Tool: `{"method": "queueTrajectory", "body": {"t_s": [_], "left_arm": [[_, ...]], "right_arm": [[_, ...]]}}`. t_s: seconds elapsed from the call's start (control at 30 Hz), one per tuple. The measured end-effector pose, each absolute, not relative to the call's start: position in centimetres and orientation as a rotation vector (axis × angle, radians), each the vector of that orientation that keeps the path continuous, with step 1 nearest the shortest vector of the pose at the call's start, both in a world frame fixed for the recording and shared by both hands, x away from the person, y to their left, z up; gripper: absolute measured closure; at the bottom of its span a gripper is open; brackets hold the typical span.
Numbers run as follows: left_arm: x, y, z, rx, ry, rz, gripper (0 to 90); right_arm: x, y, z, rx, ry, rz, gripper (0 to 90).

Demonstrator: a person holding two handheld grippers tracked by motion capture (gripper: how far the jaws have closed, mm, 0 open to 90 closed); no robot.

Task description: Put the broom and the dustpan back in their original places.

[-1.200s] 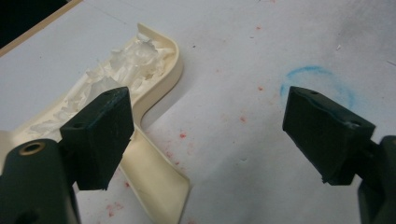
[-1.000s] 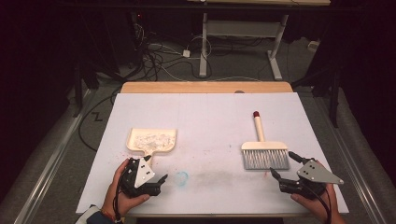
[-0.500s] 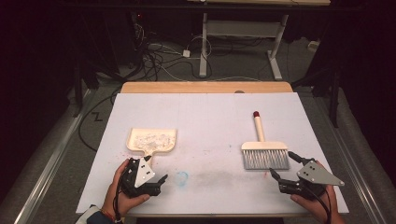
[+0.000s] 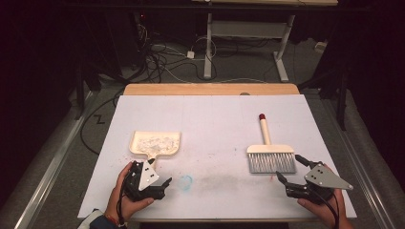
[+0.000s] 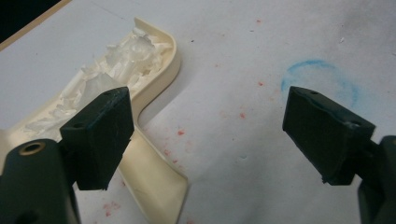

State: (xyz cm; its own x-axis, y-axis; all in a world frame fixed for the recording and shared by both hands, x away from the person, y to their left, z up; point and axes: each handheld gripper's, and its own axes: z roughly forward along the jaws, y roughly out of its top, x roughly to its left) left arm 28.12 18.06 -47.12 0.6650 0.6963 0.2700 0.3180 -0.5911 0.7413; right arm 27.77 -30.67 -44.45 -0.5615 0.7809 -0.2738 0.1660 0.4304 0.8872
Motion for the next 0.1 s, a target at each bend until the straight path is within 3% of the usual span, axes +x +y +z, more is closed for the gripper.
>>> {"method": "queueTrajectory", "body": {"t_s": [0.1], "left_arm": [[28.25, 18.01, -47.11, 2.199, 0.785, 0.727, 16.3]], "right_arm": [[27.85, -30.72, -44.51, 0.802, 1.991, 1.129, 19.9]]}}
